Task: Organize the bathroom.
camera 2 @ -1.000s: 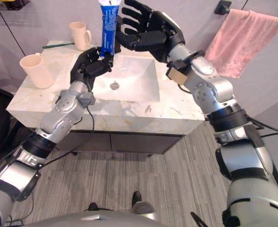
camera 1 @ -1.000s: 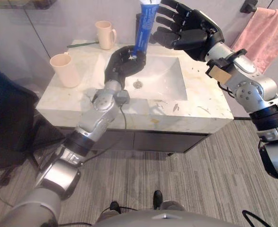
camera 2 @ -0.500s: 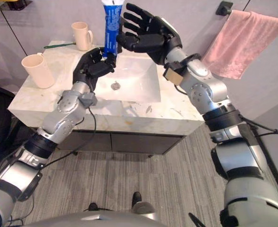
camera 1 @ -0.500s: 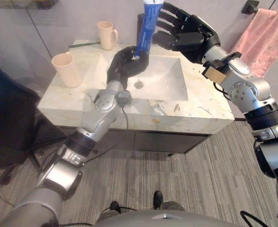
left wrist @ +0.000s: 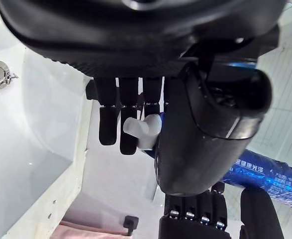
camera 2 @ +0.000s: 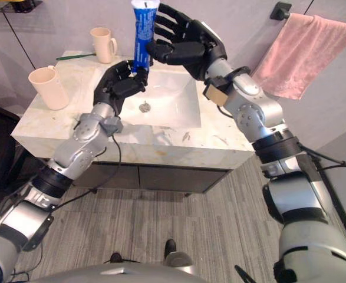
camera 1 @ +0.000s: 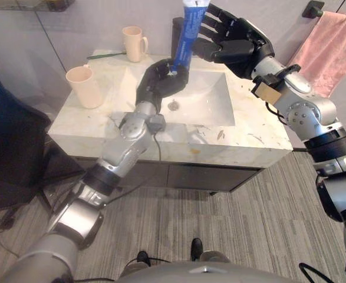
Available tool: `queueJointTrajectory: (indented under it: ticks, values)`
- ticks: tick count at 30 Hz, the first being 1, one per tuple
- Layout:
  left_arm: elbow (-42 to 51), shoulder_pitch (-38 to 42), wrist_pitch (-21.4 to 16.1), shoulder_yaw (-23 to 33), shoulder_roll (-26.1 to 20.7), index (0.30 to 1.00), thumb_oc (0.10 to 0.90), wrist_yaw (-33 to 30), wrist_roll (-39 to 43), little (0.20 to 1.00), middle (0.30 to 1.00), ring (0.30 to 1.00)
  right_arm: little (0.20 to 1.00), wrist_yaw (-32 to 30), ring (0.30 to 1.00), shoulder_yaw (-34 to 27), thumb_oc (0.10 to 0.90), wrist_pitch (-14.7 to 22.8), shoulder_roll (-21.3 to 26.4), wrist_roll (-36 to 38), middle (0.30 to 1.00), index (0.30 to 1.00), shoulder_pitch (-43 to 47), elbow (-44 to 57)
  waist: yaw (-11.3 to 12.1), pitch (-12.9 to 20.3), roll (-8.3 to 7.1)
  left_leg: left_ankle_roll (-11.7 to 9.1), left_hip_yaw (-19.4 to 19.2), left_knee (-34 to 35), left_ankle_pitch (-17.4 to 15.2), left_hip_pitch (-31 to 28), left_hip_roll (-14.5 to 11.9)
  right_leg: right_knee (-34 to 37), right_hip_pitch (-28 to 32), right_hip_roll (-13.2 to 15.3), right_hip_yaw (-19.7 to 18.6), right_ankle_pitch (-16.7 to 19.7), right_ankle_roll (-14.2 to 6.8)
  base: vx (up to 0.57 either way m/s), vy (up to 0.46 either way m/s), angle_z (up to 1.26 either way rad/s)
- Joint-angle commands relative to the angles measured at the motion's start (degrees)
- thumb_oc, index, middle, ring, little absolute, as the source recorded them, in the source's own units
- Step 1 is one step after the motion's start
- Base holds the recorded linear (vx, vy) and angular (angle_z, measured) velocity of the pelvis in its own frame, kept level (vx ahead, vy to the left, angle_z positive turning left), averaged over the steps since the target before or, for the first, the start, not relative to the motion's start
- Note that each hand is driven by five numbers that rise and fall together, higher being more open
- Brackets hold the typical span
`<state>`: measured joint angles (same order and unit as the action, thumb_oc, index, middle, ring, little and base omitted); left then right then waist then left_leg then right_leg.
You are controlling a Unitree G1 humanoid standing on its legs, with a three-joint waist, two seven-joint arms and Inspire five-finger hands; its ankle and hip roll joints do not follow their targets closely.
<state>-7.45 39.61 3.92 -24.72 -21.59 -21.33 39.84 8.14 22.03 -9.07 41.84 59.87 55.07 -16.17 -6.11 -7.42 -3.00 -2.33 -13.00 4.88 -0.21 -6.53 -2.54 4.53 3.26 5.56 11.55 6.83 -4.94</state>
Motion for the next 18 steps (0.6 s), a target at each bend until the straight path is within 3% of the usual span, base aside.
queueJointTrajectory:
  ticks: [1, 4, 6, 18]
  values:
    - [-0.66, 9.26, -5.43, -1.68, 1.1, 0.3, 0.4, 1.94, -4.21, 0.3, 0.3, 0.3, 0.422, -0.16, 0.422, -2.69, 0.482, 8.93, -1.54, 3.37, 0.422, 0.422, 11.98, -3.62, 0.97, 5.86, -0.78, 2.42, -0.53, -4.0, -2.3, 1.02, 3.22, -9.81, -1.64, -2.24, -0.29, -10.89, -2.94, 0.0, 0.0, 0.0]
    - [-0.95, 9.27, -5.63, -1.82, 1.34, 0.3, 0.4, 1.99, -4.37, 0.3, 0.3, 0.3, 0.389, -0.58, 0.389, -2.76, 0.46, 8.93, -1.73, 3.26, 0.389, 0.389, 12.04, -3.65, 0.95, 5.86, -0.74, 2.43, -0.62, -4.05, -2.28, 1.06, 3.25, -9.82, -1.68, -2.18, -0.3, -10.85, -2.99, 0.0, 0.0, 0.0]
    - [-1.02, 9.37, -5.58, -1.82, 1.35, 0.3, 0.4, 1.93, -4.51, 0.3, 0.3, 0.3, 0.302, -0.78, 0.302, -2.81, 0.402, 9.07, -1.79, 3.17, 0.302, 0.302, 11.94, -3.64, 0.91, 5.81, -0.72, 2.45, -0.67, -4.03, -2.26, 1.01, 3.24, -9.85, -1.7, -2.16, -0.32, -10.82, -3.01, 0.0, 0.0, 0.0]
    - [-1.35, 9.61, -5.65, -1.64, 0.79, 0.3, 0.4, 1.75, -4.51, 0.3, 0.3, 0.3, 0.3, -1.34, 0.3, -3.7, 0.4, 9.89, -1.05, 2.86, 0.3, 0.3, 11.6, -3.14, 0.6, 5.78, -0.7, 2.48, -0.84, -3.72, -2.15, 0.91, 3.17, -9.79, -1.81, -2.13, -0.56, -10.66, -3.11, 0.0, 0.0, 0.0]
